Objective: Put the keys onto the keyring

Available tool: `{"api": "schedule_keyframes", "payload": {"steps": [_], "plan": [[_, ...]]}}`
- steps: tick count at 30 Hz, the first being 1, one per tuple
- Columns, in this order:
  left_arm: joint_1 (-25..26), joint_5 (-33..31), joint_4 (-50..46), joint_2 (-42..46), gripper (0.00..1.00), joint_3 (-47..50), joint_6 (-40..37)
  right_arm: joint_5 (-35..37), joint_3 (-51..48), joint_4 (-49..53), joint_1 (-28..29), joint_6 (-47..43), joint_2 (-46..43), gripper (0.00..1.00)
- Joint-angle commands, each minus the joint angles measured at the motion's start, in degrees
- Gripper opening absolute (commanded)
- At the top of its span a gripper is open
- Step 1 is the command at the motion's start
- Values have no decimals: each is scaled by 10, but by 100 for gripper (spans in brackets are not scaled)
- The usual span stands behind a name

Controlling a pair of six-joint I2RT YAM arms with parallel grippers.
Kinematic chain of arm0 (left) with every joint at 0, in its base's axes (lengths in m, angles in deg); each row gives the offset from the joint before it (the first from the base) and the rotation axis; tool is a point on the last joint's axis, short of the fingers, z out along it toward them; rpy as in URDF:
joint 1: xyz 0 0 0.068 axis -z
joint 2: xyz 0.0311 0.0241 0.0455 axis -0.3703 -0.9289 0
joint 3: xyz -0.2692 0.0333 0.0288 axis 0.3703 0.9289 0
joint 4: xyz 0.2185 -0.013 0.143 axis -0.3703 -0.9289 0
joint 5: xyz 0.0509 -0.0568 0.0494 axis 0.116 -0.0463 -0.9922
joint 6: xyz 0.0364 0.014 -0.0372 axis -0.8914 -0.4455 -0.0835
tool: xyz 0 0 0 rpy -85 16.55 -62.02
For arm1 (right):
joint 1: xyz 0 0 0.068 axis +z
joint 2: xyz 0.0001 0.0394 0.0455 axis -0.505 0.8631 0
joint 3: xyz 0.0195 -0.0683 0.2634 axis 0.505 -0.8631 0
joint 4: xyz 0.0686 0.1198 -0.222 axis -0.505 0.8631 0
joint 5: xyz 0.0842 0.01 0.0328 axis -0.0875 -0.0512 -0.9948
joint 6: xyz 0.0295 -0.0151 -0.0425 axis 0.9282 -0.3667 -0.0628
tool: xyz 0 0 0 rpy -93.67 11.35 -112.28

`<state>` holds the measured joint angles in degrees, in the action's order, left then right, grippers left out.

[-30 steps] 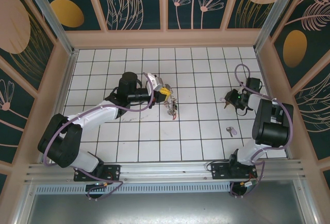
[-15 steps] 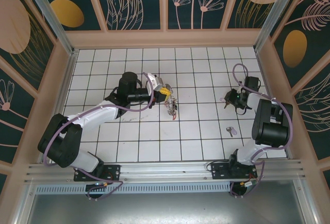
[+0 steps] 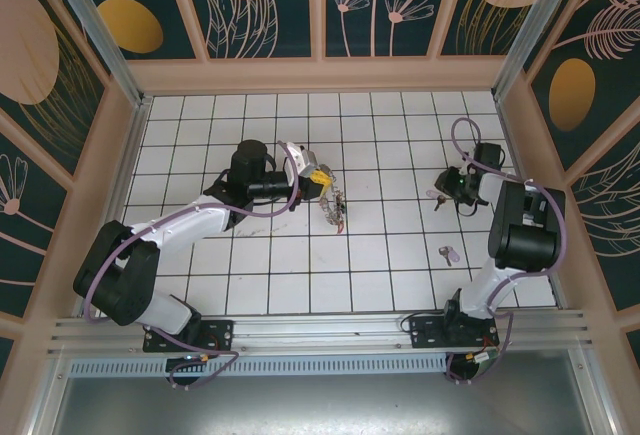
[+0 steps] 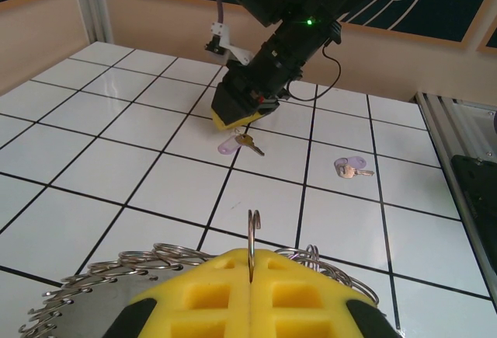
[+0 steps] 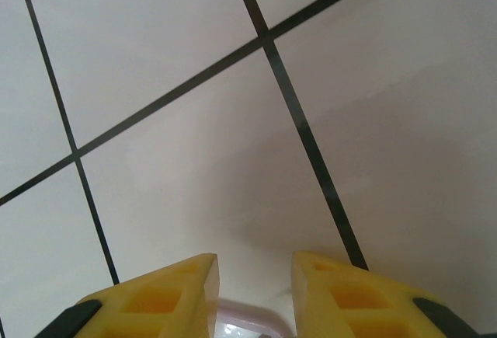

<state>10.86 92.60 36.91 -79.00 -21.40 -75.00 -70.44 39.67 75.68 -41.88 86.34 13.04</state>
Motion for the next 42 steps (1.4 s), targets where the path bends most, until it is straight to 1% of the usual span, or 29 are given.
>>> {"api": "schedule_keyframes", "payload": {"steps": [1,19,22,24,30,33,35,42], "plan": [[3,15,10,-1,0,-20,3,-24,12,7,-4,-9,5,31],[3,21,8,-11,0,-23,-2,-16,-49,27,2,2,-52,28],[3,23,8,-13,0,-25,0,12,-42,37,14,-3,-52,29],[3,24,7,-13,0,-27,-2,43,-31,51,26,-8,-53,30],[3,23,6,-12,0,-28,-1,184,5,93,85,-20,-40,32],[3,23,6,-12,0,-26,-2,226,7,93,104,-17,-40,32],[3,23,6,-9,0,-24,-1,239,8,93,111,-17,-39,32],[3,23,7,-9,0,-21,-3,249,14,103,116,-19,-30,31]]}}
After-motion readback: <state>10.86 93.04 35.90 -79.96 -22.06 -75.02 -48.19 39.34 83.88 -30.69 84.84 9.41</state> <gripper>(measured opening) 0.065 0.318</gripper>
